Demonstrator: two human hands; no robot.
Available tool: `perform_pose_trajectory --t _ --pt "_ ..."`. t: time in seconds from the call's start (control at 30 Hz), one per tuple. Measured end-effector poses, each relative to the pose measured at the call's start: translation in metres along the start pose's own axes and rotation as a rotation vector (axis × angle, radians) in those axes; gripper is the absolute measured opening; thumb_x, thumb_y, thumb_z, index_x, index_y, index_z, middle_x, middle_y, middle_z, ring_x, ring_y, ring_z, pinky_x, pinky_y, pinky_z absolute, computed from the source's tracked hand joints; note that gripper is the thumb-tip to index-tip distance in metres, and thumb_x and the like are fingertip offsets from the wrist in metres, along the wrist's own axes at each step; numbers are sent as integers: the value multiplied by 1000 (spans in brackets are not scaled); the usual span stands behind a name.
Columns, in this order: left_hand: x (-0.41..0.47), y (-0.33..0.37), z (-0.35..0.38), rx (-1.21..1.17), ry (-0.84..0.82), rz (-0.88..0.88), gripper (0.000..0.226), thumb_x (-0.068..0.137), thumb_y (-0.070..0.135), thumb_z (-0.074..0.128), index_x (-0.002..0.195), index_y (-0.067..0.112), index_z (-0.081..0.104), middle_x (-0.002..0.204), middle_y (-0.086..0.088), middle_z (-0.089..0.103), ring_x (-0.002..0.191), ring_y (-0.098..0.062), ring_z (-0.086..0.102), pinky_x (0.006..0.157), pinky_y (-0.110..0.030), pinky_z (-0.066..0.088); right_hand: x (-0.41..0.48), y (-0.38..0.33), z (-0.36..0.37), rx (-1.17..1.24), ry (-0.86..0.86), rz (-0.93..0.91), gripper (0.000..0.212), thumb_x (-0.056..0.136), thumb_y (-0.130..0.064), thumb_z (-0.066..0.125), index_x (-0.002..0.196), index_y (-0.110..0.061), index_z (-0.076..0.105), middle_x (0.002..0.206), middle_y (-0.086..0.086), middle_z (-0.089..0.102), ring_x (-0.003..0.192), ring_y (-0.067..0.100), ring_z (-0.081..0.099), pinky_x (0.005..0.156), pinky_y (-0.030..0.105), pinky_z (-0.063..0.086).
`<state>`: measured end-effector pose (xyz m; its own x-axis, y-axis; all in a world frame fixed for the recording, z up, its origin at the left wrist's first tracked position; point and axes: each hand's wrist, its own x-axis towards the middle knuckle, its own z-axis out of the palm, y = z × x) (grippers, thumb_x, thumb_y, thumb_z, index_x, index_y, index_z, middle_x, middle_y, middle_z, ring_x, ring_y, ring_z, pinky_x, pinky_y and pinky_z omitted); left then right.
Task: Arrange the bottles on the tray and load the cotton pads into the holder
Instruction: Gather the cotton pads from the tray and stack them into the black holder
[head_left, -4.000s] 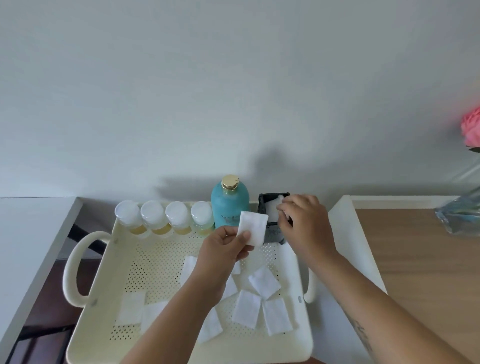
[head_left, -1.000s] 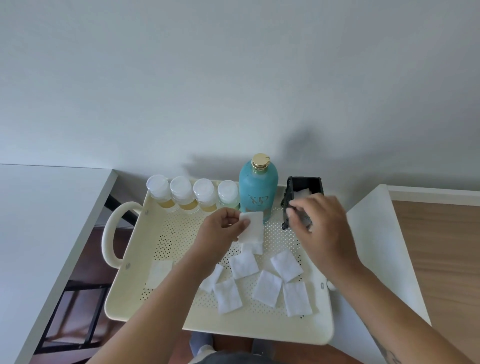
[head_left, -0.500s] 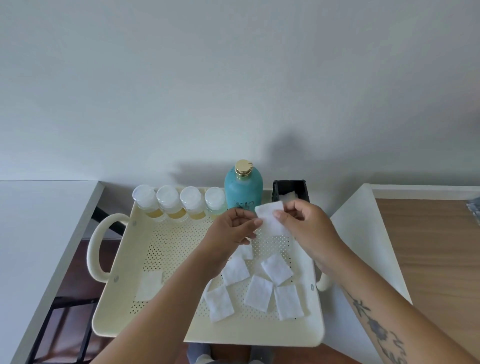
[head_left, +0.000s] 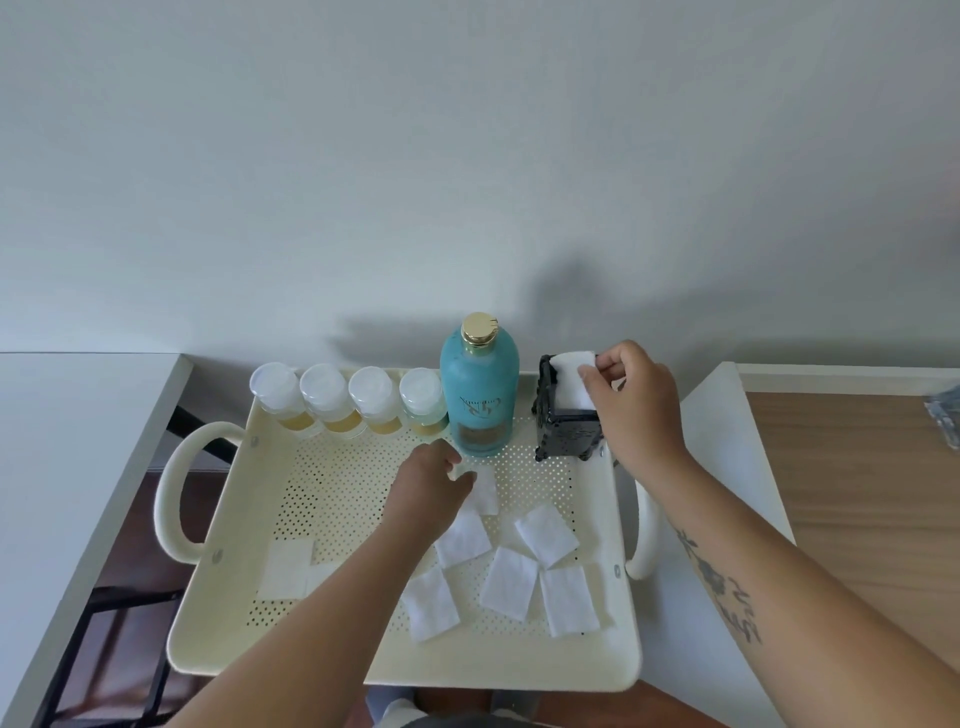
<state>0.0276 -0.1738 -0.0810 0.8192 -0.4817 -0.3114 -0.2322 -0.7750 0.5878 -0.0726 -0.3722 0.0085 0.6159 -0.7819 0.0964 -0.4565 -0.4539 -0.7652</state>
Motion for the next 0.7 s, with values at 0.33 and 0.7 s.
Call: perform_pose_trajectory --t 0.33,0.7 --pt "2 -4 13 121 -26 40 37 85 33 68 116 18 56 110 -1 59 97 -21 57 84 -38 53 -5 2 -8 -290 69 -271 16 89 -16 64 103 -12 59 102 6 58 93 31 47 73 43 46" --pt "6 -5 14 127 -42 42 30 87 29 67 114 18 59 108 -2 59 99 -22 56 84 -37 52 14 -4 -9 -289 -54 -151 15 91 -26 63 94 -13 68 96 2 64 95 30 46 81 42 42"
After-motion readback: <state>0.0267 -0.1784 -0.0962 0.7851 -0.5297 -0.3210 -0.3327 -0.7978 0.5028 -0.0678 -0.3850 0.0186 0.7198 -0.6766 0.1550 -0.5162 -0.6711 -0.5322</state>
